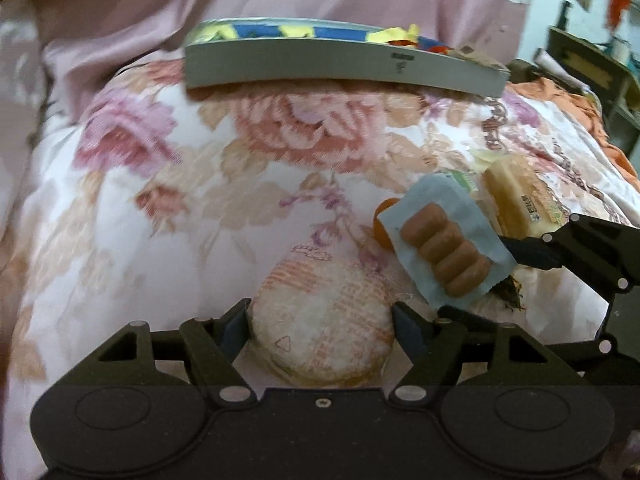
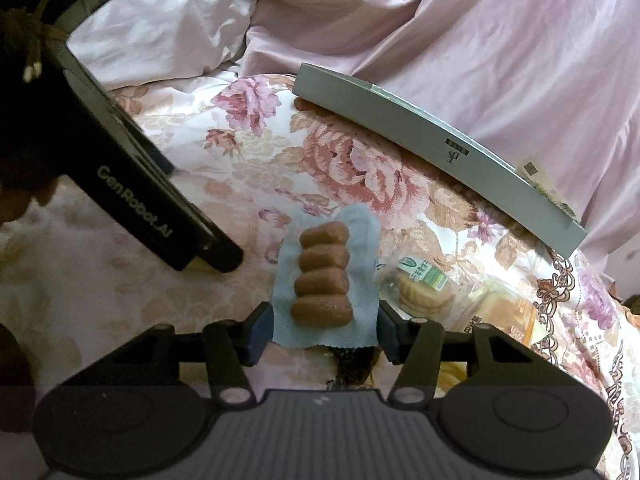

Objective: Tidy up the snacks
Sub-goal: 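Grasp the sausage pack with the right tool while the left tool approaches the rice cracker, then grasp the round rice cracker with the left tool while the right tool lifts the sausages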

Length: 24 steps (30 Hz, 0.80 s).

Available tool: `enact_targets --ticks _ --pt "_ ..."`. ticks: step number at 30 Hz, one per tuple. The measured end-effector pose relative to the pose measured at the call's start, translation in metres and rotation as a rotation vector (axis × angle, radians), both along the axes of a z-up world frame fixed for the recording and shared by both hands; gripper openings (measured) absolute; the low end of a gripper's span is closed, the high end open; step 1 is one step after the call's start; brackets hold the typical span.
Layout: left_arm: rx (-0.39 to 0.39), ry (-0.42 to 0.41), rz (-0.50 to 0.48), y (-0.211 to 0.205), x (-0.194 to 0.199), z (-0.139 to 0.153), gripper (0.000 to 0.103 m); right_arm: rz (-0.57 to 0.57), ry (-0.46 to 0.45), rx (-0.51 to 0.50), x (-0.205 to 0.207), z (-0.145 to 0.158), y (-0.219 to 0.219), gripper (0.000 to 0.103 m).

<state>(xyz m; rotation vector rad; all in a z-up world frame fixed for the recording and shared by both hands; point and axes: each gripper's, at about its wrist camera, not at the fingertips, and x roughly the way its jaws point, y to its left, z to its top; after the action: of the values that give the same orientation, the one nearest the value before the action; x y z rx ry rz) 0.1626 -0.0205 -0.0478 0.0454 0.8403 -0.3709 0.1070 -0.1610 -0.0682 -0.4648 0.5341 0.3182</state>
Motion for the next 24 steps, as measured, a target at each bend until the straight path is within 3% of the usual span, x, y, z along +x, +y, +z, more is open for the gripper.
enact_targets --ticks 4,11,18,22,24 --pt "0.002 0.013 0.015 0.002 -0.014 0.001 0.076 -0.003 0.007 0.004 -0.004 0.003 0.000 0.047" --pt "0.029 0.010 -0.009 0.001 -0.018 0.001 0.080 0.005 0.025 0.064 -0.003 0.004 -0.005 0.046" --pt "0.150 -0.016 -0.133 -0.013 -0.022 -0.006 0.089 0.037 -0.016 0.026 -0.005 -0.001 0.001 0.047" --pt "0.159 -0.034 -0.135 -0.012 -0.023 -0.008 0.085 0.053 -0.046 -0.003 -0.008 -0.003 0.004 0.045" --pt "0.165 -0.043 -0.125 -0.011 -0.022 -0.007 0.077 0.060 -0.057 -0.007 -0.010 -0.003 0.004 0.043"
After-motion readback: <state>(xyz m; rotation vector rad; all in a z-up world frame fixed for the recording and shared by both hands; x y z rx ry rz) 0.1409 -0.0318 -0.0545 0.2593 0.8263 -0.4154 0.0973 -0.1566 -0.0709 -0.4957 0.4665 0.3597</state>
